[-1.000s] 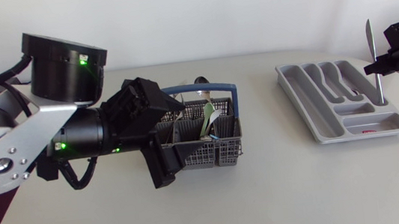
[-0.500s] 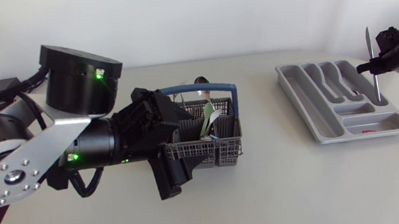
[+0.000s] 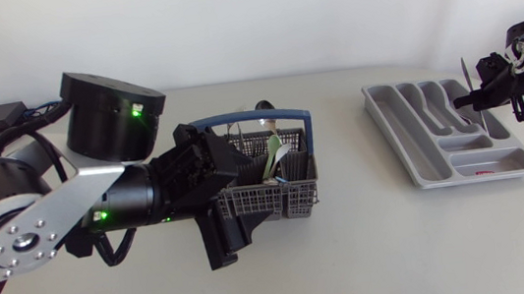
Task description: Sort the cutlery from the basket into the organizer compartments.
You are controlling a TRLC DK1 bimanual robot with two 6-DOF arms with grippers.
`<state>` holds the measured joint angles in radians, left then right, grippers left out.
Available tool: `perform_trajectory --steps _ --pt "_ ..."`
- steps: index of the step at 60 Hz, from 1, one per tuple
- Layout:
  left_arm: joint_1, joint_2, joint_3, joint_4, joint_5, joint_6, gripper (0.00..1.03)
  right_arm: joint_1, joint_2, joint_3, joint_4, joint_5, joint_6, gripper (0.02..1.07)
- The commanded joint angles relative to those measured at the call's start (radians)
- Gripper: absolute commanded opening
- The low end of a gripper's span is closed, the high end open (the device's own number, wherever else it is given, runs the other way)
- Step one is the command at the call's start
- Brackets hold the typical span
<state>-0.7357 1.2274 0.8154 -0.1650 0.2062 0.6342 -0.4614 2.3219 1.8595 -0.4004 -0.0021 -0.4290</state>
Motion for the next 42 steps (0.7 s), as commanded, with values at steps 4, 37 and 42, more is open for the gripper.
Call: perform_trajectory --steps 4,37,42 --pt "-0.013 0.001 -0.033 0.019 -0.010 0.035 0.96 0.009 0.037 0.024 -0.012 0.013 0.049 0.41" --pt "-0.011 0.087 -0.091 0.193 -0.028 0.030 0.94 0.059 -0.429 -0.505 0.146 -0.090 0.010 0.77" --pt "-0.010 0.123 -0.085 0.222 -0.028 0.018 0.92 0.086 -0.504 -0.611 0.181 -0.099 -0.005 0.77"
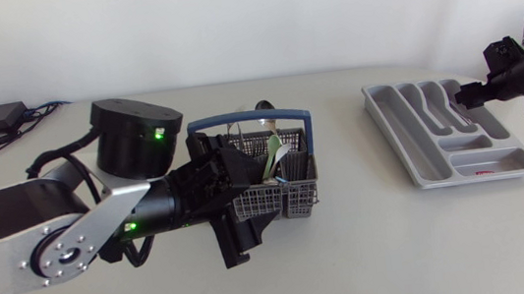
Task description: Sort the cutlery from the basket into the organizer compartments.
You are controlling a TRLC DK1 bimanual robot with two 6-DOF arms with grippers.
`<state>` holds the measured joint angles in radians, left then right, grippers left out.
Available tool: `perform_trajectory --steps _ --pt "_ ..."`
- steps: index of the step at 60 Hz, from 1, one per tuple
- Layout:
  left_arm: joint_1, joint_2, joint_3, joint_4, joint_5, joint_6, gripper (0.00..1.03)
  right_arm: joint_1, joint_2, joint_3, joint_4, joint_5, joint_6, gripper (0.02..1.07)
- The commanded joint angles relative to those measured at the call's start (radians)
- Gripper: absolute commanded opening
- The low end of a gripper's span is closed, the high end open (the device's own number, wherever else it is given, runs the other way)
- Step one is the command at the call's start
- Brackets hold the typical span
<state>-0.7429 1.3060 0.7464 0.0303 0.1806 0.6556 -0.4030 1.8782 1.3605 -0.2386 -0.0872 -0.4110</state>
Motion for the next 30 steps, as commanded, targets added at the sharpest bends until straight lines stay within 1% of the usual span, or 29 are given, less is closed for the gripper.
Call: perform_trajectory --steps 1,6,8,11,14,18,20,23,30 --pt "-0.003 0.052 -0.013 0.031 -0.003 -0.004 0.91 0.032 -0.079 -0.136 0.027 -0.022 -0.025 0.77" --pt "-0.001 0.088 -0.001 0.063 -0.003 -0.019 0.91 0.056 -0.149 -0.232 0.058 -0.026 -0.029 0.77" --pt "-0.003 0.104 0.007 0.068 -0.003 -0.020 0.87 0.070 -0.180 -0.267 0.061 -0.031 -0.031 0.77" --pt "-0.004 0.118 0.016 0.076 -0.003 -0.027 0.86 0.084 -0.221 -0.314 0.071 -0.039 -0.032 0.80" --pt "-0.006 0.134 0.027 0.083 -0.001 -0.031 0.85 0.099 -0.258 -0.357 0.081 -0.039 -0.031 0.80" --pt "-0.004 0.153 0.044 0.086 -0.001 -0.042 0.81 0.122 -0.304 -0.405 0.082 -0.040 -0.031 0.80" --pt "-0.001 0.164 0.053 0.094 -0.001 -0.054 0.81 0.133 -0.330 -0.429 0.085 -0.040 -0.031 0.80" --pt "0.004 0.176 0.065 0.094 0.002 -0.057 0.77 0.148 -0.364 -0.462 0.087 -0.042 -0.031 0.80" --pt "0.013 0.207 0.087 0.106 0.007 -0.077 0.76 0.187 -0.445 -0.528 0.087 -0.040 -0.029 0.80"
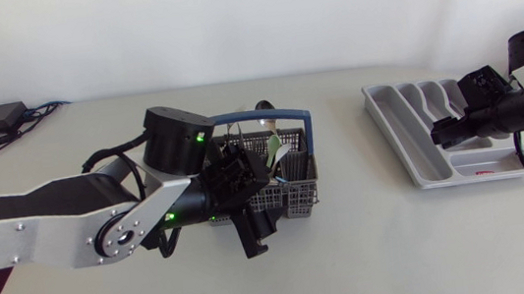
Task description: Sort the cutlery from the basket into the organizer compartments.
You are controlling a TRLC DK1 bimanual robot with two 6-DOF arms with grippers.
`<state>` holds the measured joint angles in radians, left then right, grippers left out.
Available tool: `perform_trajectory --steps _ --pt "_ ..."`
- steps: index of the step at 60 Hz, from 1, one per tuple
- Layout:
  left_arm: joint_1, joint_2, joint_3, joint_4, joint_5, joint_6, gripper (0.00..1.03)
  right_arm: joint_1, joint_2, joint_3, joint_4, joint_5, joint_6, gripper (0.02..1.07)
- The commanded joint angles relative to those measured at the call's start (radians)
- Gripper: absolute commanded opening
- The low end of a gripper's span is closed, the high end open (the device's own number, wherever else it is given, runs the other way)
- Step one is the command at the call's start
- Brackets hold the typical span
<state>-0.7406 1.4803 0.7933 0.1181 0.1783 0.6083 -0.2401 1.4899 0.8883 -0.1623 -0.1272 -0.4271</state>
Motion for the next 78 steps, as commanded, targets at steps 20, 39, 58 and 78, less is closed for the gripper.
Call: perform_trajectory --steps 20,39,58,78 --pt "0.030 0.097 0.093 0.032 0.041 -0.064 0.46 0.128 -0.211 -0.189 0.009 0.011 0.013 0.80" --pt "0.064 0.121 0.121 0.023 0.105 -0.082 0.24 0.176 -0.269 -0.247 0.009 0.026 0.030 0.80" --pt "0.075 0.155 0.170 -0.044 0.132 -0.078 0.03 0.193 -0.290 -0.272 0.007 0.035 0.033 0.80" --pt "0.086 0.149 0.293 -0.225 0.139 -0.041 0.03 0.257 -0.309 -0.298 0.004 0.067 0.045 0.80"
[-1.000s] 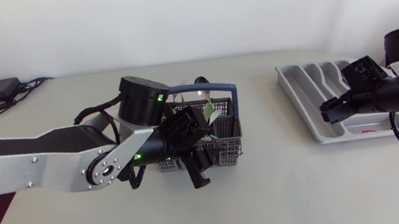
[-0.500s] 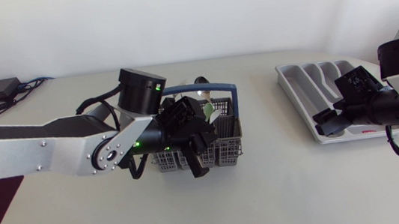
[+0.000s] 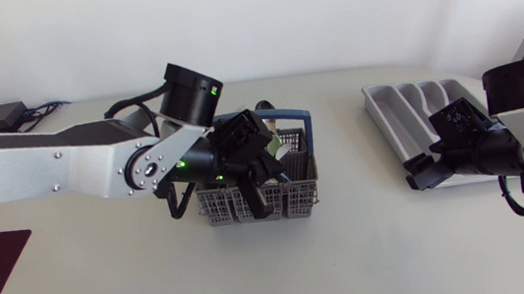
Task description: Sort the cutlery from the basket into the organizer compartments.
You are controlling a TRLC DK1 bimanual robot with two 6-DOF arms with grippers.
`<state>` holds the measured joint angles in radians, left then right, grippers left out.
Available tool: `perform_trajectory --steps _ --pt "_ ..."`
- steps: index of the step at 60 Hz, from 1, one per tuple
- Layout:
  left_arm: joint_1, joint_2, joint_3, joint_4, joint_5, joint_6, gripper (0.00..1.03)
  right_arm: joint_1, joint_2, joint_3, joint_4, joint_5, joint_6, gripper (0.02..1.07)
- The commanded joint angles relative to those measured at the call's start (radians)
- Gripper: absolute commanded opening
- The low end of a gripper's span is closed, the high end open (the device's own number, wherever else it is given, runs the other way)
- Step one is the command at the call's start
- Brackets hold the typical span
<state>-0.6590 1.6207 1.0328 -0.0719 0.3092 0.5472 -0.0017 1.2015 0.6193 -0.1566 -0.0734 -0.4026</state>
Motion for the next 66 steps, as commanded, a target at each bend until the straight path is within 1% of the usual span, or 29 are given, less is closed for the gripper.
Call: perform_trajectory --steps 1,6,16,22,26,28,40,48,55,60,66 --pt "0.004 0.008 0.061 -0.049 0.008 0.023 0.03 0.022 -0.023 -0.029 -0.004 0.014 0.021 0.80" --pt "0.002 0.001 0.113 -0.131 0.007 0.049 0.03 0.057 -0.048 -0.033 -0.020 0.018 0.021 0.80" --pt "0.004 -0.027 0.205 -0.247 0.005 0.071 0.03 0.124 -0.102 -0.035 -0.067 0.021 0.021 0.80" --pt "0.004 -0.050 0.254 -0.312 0.005 0.074 0.03 0.190 -0.157 -0.039 -0.089 0.021 0.019 0.81" --pt "0.001 -0.073 0.276 -0.348 0.005 0.076 0.03 0.239 -0.198 -0.038 -0.109 0.020 0.018 0.85" --pt "-0.002 -0.099 0.282 -0.368 0.005 0.076 0.03 0.273 -0.230 -0.036 -0.123 0.020 0.019 0.85" --pt "-0.008 -0.211 0.279 -0.422 0.002 0.060 0.03 0.393 -0.296 -0.013 -0.167 0.023 0.025 0.85" --pt "-0.014 -0.306 0.253 -0.434 0.002 0.042 0.03 0.494 -0.356 -0.012 -0.184 0.021 0.025 0.85" --pt "-0.028 -0.377 0.222 -0.439 0.005 0.025 0.03 0.559 -0.396 -0.010 -0.185 -0.012 0.036 0.85" --pt "-0.050 -0.421 0.182 -0.439 0.028 0.000 0.03 0.623 -0.418 0.000 -0.179 -0.014 0.045 0.85" --pt "-0.056 -0.432 0.154 -0.437 0.061 -0.026 0.03 0.664 -0.421 0.016 -0.162 -0.016 0.050 0.85"
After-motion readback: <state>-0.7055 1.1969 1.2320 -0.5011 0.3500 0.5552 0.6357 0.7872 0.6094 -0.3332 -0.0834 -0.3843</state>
